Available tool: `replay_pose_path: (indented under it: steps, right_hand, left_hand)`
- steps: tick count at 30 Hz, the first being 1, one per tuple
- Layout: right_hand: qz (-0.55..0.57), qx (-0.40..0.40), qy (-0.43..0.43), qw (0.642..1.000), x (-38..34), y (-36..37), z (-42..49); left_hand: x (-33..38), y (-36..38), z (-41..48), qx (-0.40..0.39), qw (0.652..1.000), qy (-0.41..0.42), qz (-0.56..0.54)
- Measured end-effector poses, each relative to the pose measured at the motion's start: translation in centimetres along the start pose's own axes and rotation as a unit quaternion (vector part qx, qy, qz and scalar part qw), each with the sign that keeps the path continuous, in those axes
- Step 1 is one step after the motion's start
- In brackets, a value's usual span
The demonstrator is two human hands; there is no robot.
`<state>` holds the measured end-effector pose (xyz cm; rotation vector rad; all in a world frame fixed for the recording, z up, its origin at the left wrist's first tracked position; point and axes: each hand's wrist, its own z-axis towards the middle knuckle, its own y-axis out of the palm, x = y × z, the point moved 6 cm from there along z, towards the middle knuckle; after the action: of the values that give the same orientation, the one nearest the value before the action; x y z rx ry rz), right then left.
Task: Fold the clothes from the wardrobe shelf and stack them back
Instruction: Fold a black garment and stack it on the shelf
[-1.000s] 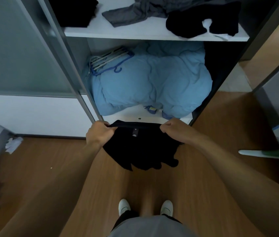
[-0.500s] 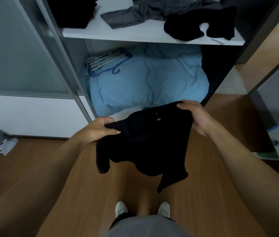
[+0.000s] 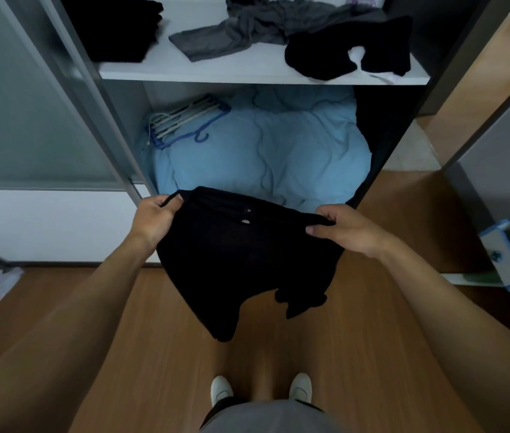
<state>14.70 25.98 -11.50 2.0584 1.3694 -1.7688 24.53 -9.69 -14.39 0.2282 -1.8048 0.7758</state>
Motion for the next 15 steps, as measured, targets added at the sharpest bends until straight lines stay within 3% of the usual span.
replay_pose_path:
  steps: [3, 5, 9, 15]
  right_hand:
    - [-0.05, 0.209, 0.021, 0.976, 1.2, -2.1, 0.4]
    - [-0.039, 0.264, 0.069, 0.961, 2.2, -2.5, 0.2]
    - [0.174, 0.268, 0.136, 0.938, 3.1, -0.7, 0.3]
    - [0.324, 0.223, 0.172, 0.903, 0.3, 4.8, 1.1]
  left_hand:
    - [-0.1, 0.8, -0.5, -0.013, 1.0, -0.001, 0.017]
    - [0.1, 1.4, -1.0, -0.021, 1.0, -0.006, 0.01]
    - [1.2, 3.4, -2.5, -0.089, 0.992, -0.05, -0.075]
    - [3.4, 7.6, -5.8, -0.16, 0.962, -0.096, -0.199]
